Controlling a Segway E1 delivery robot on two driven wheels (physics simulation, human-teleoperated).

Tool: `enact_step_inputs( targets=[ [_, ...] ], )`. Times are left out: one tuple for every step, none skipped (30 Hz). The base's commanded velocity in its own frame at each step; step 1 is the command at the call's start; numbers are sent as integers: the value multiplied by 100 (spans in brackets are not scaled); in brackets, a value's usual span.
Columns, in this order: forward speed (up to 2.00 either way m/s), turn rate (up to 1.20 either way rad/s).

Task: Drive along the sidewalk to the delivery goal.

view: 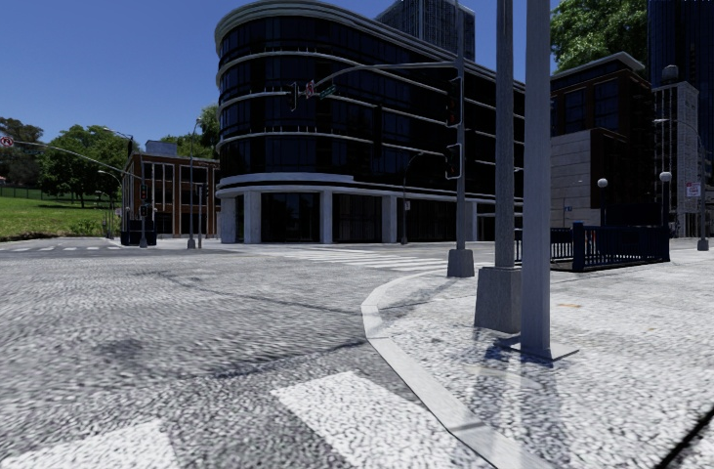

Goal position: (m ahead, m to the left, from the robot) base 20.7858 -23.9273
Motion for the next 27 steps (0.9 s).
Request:
enact_step_inputs(
  targets=[
    [0,0],
    [0,0],
    [0,0],
    [0,-17],
    [0,-17],
    [0,-23],
    [0,-25],
    [0,-25],
    [0,-25],
    [1,-25],
    [15,-25],
    [33,-25],
    [33,-25],
    [41,-25],
    [49,-25],
    [51,-25],
    [51,-25],
    [51,-25],
    [52,-25],
    [58,-25],
    [58,-25],
    [70,-25],
    [80,-25],
    [83,-26],
    [83,-26],
    [83,-26],
    [83,-28]
  ],
)
